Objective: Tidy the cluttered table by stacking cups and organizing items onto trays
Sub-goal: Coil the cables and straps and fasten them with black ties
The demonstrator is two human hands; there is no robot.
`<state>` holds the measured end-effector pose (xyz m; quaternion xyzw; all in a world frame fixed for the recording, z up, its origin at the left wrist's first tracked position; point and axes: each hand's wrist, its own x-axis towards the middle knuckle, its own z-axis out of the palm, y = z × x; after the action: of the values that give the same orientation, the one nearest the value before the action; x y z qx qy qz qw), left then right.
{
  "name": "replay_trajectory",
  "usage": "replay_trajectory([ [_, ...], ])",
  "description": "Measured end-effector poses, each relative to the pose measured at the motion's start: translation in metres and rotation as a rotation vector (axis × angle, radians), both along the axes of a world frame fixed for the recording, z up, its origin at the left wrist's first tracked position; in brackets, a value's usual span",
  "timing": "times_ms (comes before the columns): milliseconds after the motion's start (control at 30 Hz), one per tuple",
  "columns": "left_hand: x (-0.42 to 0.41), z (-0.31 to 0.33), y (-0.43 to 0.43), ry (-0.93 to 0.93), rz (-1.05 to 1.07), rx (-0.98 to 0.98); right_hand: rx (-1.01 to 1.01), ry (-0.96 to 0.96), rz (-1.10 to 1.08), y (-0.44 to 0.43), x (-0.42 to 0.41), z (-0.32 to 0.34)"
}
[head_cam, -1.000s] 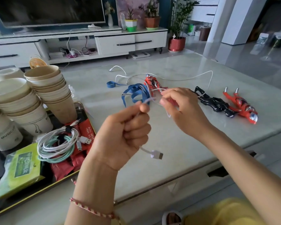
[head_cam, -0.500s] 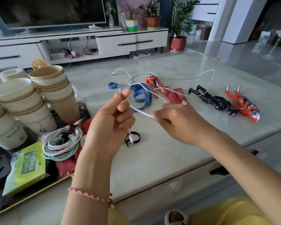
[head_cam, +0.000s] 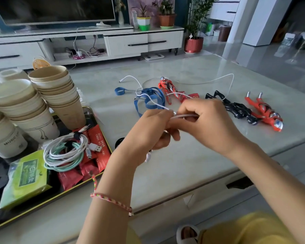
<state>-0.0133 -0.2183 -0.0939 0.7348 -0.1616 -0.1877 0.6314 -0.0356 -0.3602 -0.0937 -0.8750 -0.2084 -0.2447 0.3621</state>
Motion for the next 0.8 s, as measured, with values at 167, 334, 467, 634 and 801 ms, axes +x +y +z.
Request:
replay_trajectory([
  [167,0.000,-0.001,0.020,0.252,-0.082,-0.189,0.332,0.171,0.086,-0.005,0.011,-0.003],
  [334,0.000,0.001,0.033,0.402,-0.082,-0.566,0.382,0.209,0.007,-0.012,0.022,-0.013],
  [467,-0.003,0.003,0.039,0.375,-0.093,-0.661,0.301,0.193,-0.069,-0.011,0.028,-0.022],
  [634,-0.001,0.005,0.053,0.540,-0.214,-1.098,0.221,0.208,-0.065,-0.011,0.030,-0.029],
  [801,0.000,0.011,0.067,0.546,-0.183,-1.300,0.235,0.254,-0.060,-0.007,0.030,-0.031],
])
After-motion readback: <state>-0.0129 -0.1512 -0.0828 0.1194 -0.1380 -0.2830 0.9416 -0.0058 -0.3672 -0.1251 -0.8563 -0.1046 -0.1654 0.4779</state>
